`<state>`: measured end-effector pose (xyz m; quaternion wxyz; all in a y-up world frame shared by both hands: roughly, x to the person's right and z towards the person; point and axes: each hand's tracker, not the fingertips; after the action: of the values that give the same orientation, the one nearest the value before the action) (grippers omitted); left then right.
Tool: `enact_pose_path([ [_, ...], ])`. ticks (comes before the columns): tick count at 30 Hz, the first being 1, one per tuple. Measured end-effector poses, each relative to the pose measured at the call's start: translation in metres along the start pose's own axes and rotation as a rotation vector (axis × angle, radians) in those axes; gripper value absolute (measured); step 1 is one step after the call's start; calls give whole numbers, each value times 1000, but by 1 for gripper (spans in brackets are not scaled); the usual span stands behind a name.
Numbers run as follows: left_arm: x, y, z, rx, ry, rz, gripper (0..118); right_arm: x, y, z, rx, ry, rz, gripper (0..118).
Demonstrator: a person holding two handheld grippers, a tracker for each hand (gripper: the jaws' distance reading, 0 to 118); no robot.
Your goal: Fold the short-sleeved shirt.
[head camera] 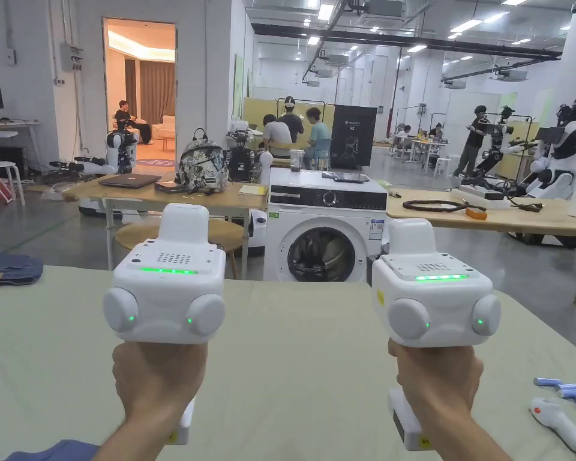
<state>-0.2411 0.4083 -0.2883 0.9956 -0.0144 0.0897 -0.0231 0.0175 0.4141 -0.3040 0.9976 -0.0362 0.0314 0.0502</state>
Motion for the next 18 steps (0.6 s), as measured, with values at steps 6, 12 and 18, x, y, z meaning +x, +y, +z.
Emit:
enact_pose_path([
  [6, -2, -2, -1, -2, 6, 8, 0, -2, 1, 2, 2, 1, 8, 0],
  [12, -3, 1, -1, 10, 11, 0, 0, -1, 1, 1, 9, 2, 6, 0],
  [18, -1, 3, -3, 17, 24, -18, 0, 1, 1, 3, 22, 8, -14, 0],
])
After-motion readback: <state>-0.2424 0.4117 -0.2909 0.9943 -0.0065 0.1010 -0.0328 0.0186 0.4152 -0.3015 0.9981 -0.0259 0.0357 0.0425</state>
